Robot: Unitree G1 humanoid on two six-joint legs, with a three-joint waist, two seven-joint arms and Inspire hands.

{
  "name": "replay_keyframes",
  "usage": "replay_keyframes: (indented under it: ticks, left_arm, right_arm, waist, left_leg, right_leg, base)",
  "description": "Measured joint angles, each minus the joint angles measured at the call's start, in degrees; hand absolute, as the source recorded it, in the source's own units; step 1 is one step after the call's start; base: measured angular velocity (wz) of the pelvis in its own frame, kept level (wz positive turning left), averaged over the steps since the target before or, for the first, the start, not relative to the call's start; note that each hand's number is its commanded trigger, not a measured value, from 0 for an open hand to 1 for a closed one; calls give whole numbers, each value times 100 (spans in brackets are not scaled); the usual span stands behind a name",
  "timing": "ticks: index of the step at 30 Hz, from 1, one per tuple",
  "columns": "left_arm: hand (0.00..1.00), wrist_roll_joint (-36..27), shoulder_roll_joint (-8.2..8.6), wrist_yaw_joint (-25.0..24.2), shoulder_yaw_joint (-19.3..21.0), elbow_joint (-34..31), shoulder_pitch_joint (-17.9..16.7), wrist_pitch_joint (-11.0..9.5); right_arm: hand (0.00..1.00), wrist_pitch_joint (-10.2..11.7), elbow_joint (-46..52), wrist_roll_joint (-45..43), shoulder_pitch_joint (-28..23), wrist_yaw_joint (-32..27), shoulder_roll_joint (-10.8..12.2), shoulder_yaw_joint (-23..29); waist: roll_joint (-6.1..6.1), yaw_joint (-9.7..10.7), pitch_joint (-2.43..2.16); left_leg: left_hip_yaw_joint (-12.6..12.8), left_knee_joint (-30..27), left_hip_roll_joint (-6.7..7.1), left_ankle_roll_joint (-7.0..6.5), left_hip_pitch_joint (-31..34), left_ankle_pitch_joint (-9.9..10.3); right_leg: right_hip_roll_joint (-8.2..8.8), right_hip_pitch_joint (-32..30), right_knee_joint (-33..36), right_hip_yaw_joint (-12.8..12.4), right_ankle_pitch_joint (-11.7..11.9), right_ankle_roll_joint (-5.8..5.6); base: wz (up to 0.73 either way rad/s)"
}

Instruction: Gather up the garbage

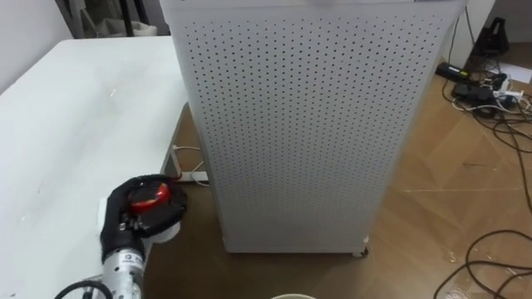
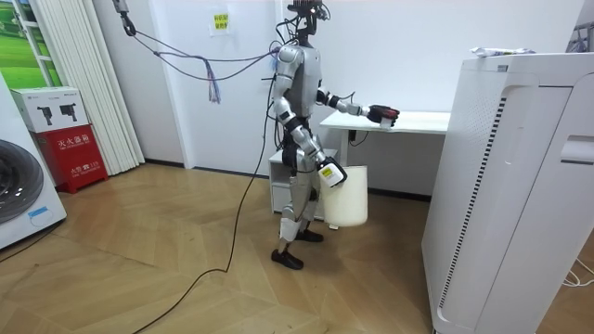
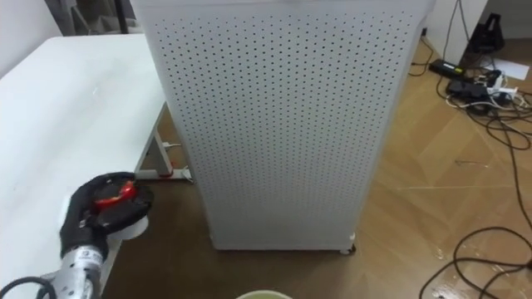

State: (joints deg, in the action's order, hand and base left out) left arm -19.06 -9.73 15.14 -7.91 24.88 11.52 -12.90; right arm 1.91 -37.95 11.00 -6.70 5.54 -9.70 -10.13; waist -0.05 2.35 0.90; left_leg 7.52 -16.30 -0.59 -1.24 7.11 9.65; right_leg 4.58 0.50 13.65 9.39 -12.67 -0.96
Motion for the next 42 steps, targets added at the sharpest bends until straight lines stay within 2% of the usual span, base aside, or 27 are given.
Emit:
replay_keyframes:
  ticks: [1, 3, 4, 6, 9, 15, 21, 26, 29, 35, 42]
  left_arm:
    - [100, 0, 1, -69, -41, -158, -6, 7]
    - [100, -5, -7, -286, -212, -974, -90, 9]
    - [100, -4, -7, -342, -254, -1166, -111, 9]
    - [100, -5, -17, -605, -403, -1744, -206, 5]
    - [100, -58, -22, -936, -585, -2009, -273, 14]
    - [100, -83, 44, -1554, -673, -2075, -273, 111]
    - [100, -166, 70, -1850, -895, -2076, -281, 134]
    - [100, -505, -41, -1993, -1264, -2051, -459, 139]
    - [100, -663, -57, -2080, -1286, -2039, -589, 185]
    - [100, -848, -170, -2090, -1511, -1752, -674, 215]
    - [100, -844, -193, -2354, -1534, -1412, -814, 388]
  right_arm:
    - [100, 7, 12, 5, 27, -1, 0, 0]
    - [100, 11, 11, 18, 163, -43, -14, 1]
    - [100, 11, 12, 22, 187, -61, -14, 1]
    - [100, 10, 0, 23, 284, -119, -40, -5]
    - [100, 10, 1, 55, 358, -136, -120, -34]
    - [100, 10, 4, 304, 427, -160, -133, -43]
    - [100, 10, -1, 322, 453, -164, -168, -47]
    - [100, 10, 0, 323, 549, -236, -286, -223]
    - [100, 10, 0, 324, 655, -350, -303, -234]
    - [100, 59, -110, 383, 799, -439, -357, -352]
    - [100, 64, -249, -1, 835, -383, -355, -358]
  waist:
    - [-5, -5, -4]
    - [-3, 11, -5]
    - [-3, 8, -5]
    - [1, -60, -18]
    - [4, -103, -23]
    - [23, -107, -37]
    - [100, -104, -60]
    - [247, -81, -44]
    - [293, -60, -32]
    - [262, 25, 13]
    - [263, 84, 18]
  left_leg:
    - [10, 1, 0, -3, 18, -2]
    - [29, 6, 8, -13, 55, -8]
    - [36, 7, 10, -14, 57, -8]
    - [55, 68, 26, -26, -4, -15]
    - [103, 80, 26, -27, -55, -16]
    - [153, 79, 4, -32, -7, -19]
    - [190, 47, -16, -45, 155, -27]
    - [204, 68, -8, -52, 174, -32]
    - [219, 77, -14, -50, 216, -34]
    - [220, 104, -1, -57, 245, -46]
    - [195, 79, -2, -58, 421, -46]
  right_leg:
    - [5, -25, 2, -3, 1, -1]
    - [10, -69, 2, -22, 12, -13]
    - [13, -71, 2, -26, 14, -17]
    - [20, -65, 2, -110, 21, -29]
    - [26, -31, -7, -144, 23, -34]
    - [19, -103, 4, -175, 25, -33]
    - [19, -267, 10, -153, 52, -32]
    - [25, -312, 16, -177, 61, -36]
    - [19, -364, 17, -203, 61, -35]
    - [22, -388, -1, -171, 61, -36]
    - [26, -554, 15, -150, 61, -35]
  base:
    - [-5]
    - [-2]
    - [0]
    - [-11]
    - [-6]
    - [-3]
    - [-3]
    - [-1]
    - [0]
    - [1]
    - [1]
